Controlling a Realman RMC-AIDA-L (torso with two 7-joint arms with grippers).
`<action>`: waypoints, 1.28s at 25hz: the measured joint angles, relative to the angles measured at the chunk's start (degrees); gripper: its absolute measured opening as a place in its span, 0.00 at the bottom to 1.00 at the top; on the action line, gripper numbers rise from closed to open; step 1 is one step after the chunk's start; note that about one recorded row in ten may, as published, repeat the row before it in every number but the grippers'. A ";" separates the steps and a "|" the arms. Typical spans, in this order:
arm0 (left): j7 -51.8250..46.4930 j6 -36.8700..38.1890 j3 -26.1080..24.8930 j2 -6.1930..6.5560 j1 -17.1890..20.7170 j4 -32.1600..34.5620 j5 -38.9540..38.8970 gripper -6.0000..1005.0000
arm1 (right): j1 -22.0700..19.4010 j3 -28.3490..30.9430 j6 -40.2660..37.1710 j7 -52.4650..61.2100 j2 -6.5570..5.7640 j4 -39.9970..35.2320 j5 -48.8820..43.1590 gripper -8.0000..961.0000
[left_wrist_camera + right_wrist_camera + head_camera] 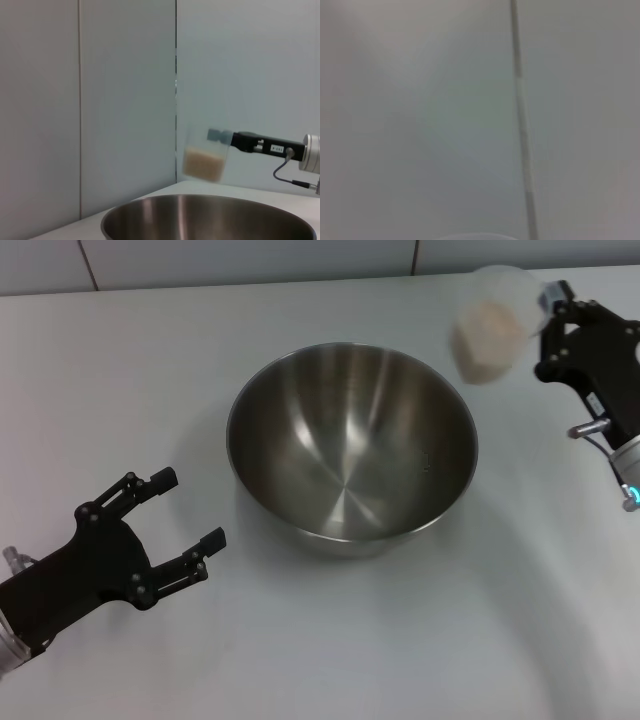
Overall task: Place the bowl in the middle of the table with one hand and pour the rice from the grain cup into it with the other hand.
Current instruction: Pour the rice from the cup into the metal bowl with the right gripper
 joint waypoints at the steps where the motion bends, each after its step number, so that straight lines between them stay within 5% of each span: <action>1: 0.00 0.00 0.00 0.00 0.00 0.00 0.00 0.87 | 0.26 -0.13 -0.92 1.17 -0.04 -0.40 -1.72 0.03; 13: -0.23 0.71 1.44 0.08 0.66 0.00 0.03 0.87 | 6.65 -0.20 0.32 8.39 0.01 -2.45 -20.63 0.03; 21: -0.25 1.04 1.41 0.13 1.06 0.00 0.07 0.87 | 7.21 -0.56 0.94 8.32 0.02 -3.73 -23.28 0.03; 32: -0.27 1.44 1.40 -0.18 1.90 -0.14 0.01 0.87 | 7.15 -0.94 -2.34 -27.51 0.16 -5.85 -25.58 0.03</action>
